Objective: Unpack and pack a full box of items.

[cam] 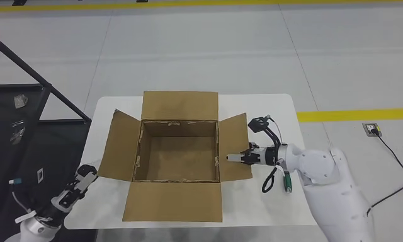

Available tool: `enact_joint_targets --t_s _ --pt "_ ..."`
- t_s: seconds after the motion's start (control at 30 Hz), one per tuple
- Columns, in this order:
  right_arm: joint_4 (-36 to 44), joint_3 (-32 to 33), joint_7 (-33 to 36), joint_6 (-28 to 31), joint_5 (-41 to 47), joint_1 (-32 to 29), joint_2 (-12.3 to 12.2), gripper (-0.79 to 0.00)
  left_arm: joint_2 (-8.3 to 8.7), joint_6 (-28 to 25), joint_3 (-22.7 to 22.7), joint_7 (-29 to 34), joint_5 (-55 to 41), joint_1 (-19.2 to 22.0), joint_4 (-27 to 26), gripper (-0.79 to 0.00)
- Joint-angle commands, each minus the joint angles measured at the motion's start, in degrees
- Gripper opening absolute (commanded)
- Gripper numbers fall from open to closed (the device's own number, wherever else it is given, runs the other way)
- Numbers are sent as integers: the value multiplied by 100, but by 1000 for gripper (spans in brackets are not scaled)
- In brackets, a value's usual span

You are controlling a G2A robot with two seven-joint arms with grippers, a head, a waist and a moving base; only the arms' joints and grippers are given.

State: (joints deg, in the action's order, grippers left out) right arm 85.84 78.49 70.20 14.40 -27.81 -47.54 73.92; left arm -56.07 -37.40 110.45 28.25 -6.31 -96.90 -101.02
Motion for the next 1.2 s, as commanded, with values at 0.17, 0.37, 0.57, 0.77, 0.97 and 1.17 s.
enact_joint_targets --t_s 0.17,0.37,0.57,0.77,0.97,1.17 --pt "175 -21 -216 -68 -418 76 -76 0 -16 -140 143 -2 -192 -155 -79 0" --pt "1709 722 -160 -479 -1231 -802 -274 0 -24 -213 266 78 -362 -258 -156 0" --pt "2350 1115 402 -1389 -2722 -1429 -417 0 -30 -193 288 155 -422 -257 -275 0" --pt "1389 741 835 -2027 -4076 -1080 -452 0 -39 -269 258 247 -478 -272 -313 0" --pt "1263 751 709 -2033 -3985 -1029 -447 0 -39 -292 253 311 -475 -263 -292 0" --pt "1275 718 674 -2014 -4004 -1040 -445 0 -39 -292 253 311 -475 -263 -292 0"
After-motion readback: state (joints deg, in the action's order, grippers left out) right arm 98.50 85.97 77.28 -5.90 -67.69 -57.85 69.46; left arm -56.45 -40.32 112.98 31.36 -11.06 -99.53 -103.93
